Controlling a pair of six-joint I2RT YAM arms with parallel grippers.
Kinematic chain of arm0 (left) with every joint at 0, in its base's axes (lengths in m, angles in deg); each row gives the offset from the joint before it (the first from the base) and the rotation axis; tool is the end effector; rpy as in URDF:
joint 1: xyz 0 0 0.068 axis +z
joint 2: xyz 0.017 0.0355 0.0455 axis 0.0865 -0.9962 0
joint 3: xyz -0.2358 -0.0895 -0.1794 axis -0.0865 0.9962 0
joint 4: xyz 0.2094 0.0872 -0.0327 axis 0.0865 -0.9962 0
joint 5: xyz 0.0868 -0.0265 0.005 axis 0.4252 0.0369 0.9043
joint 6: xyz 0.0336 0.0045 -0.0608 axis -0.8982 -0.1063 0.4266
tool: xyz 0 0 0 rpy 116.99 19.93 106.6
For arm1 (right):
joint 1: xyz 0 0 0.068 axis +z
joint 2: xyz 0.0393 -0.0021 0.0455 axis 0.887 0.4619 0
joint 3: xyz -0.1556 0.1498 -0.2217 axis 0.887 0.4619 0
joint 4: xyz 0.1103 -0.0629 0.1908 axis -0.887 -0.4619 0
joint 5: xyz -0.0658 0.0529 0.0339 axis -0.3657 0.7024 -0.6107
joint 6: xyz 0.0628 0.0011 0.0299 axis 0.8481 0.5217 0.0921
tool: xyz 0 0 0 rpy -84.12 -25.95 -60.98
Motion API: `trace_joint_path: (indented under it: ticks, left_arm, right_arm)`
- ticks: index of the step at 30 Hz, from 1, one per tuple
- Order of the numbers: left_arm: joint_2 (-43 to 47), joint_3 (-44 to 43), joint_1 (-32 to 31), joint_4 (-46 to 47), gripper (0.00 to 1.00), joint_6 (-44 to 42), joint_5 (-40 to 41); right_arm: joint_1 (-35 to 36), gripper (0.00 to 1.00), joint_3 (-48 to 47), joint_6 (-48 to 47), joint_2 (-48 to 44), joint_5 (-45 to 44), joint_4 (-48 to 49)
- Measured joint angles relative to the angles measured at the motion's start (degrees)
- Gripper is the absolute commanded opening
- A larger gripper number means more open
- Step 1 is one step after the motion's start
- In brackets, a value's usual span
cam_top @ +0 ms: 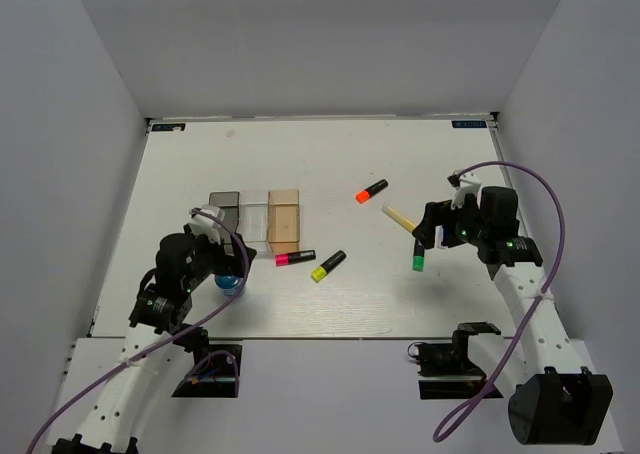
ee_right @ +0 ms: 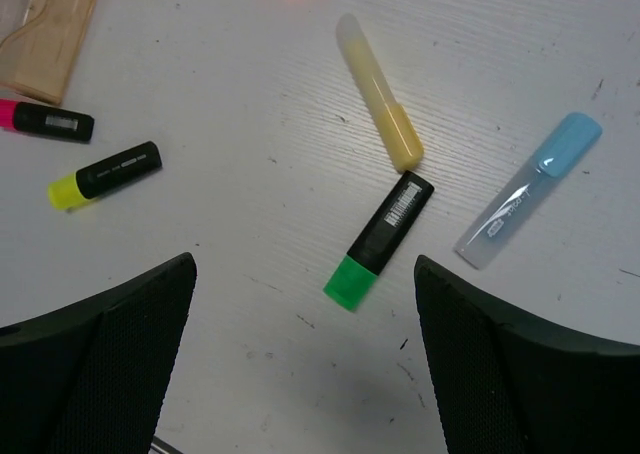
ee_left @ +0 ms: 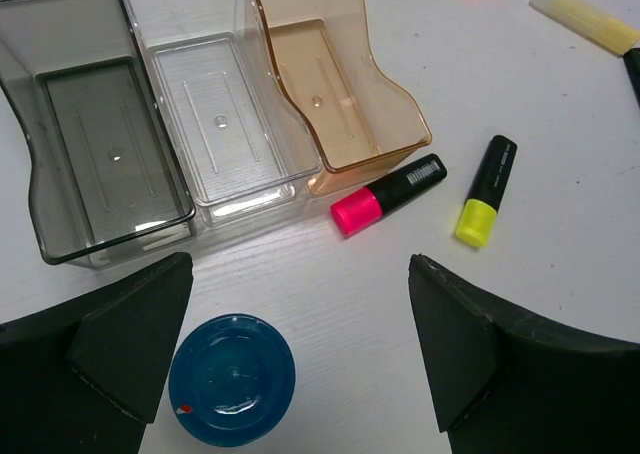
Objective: Sort the stationery into containers
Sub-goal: Pick up the stationery from the center of the board.
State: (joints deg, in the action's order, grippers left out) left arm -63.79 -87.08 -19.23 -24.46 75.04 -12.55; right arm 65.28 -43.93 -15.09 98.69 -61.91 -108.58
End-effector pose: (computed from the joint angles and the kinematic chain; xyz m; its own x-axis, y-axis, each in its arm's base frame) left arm 0.0742 -0.0300 0.2497 -0.4835 -0.0171 -0.8752 0.3431 0.9161 -0.2074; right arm 0.1510 0.0280 0.2984 -0.5620 -0.0816 -0.8231 -0.3747 0.9123 0.1654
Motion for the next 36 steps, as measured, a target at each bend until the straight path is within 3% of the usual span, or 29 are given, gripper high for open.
trace_joint_path:
  ticks: [8, 10, 11, 12, 13, 18, 20, 21, 22, 23, 24, 25, 26, 27, 32, 36]
  left_arm:
    - [-0.3, 0.0, 0.0, 0.0, 1.0, 0.0, -1.2]
    - [-0.6, 0.0, 0.0, 0.0, 0.78, 0.0, -1.4]
    - [-0.9, 0.0, 0.0, 0.1, 0.56, 0.0, -1.6]
    - [-1.4, 0.0, 0.0, 0.1, 0.05, 0.2, -1.9]
    - [-2.0, 0.0, 0.0, 0.2, 0.0, 0.5, -2.0]
    - [-8.6, -1.8, -0.2, -3.7, 0.01, 4.8, -0.7]
    - [-11.2, -3.2, -0.4, -6.2, 0.1, 7.9, 1.4]
    - [-11.9, -3.8, -0.7, -7.6, 0.32, 9.7, 2.9]
    - [-12.4, -4.3, -1.0, -8.9, 0.47, 10.9, 4.4]
    - [-12.8, -5.1, -1.3, -10.6, 0.62, 12.1, 5.5]
    - [-13.2, -6.0, -1.8, -12.1, 0.73, 13.0, 6.5]
    - [-13.5, -6.8, -2.3, -13.4, 0.88, 13.4, 7.3]
    - [-13.7, -8.0, -2.9, -15.2, 0.92, 13.5, 7.9]
    - [-14.2, -9.7, -3.4, -17.4, 0.95, 13.4, 8.7]
    - [-19.4, -21.2, -5.3, -28.4, 0.98, 11.8, 12.7]
    - [-23.7, -22.9, -7.1, -32.3, 0.97, 11.0, 16.3]
  right_arm:
    - [0.0, 0.91, 0.2, -1.5, -1.0, 3.3, 0.2]
    - [0.0, 0.91, 0.2, -3.1, -1.0, 4.1, -0.1]
    - [0.0, 0.91, 0.2, -3.9, -1.0, 4.2, -0.4]
    - [0.0, 0.91, 0.2, -4.8, -1.0, 4.0, -0.8]
    - [0.0, 0.91, 0.2, -5.8, -1.0, 3.5, -1.3]
    - [0.0, 0.91, -0.1, -10.2, 0.0, -1.0, -4.4]
    - [0.0, 0.89, -0.2, -12.1, 0.5, -1.3, -5.5]
    - [0.2, 0.24, -0.2, -12.8, 0.7, -1.1, -5.9]
    - [0.3, 0.0, -0.2, -13.8, 0.8, -0.9, -6.0]
    - [0.4, 0.0, -0.3, -13.8, 0.8, -0.4, -6.2]
    - [0.6, 0.08, -0.3, -13.6, 0.9, -0.1, -6.3]
    - [0.8, 0.36, -0.3, -13.5, 1.0, 0.2, -6.4]
    - [0.9, 0.67, -0.4, -13.1, 1.2, 0.3, -6.7]
    - [1.0, 0.9, -0.5, -13.0, 1.4, 0.5, -7.0]
    - [1.6, 0.9, -0.9, -13.5, 1.6, 0.9, -7.6]
    - [2.3, 0.9, -1.4, -13.5, 2.1, 0.9, -8.0]
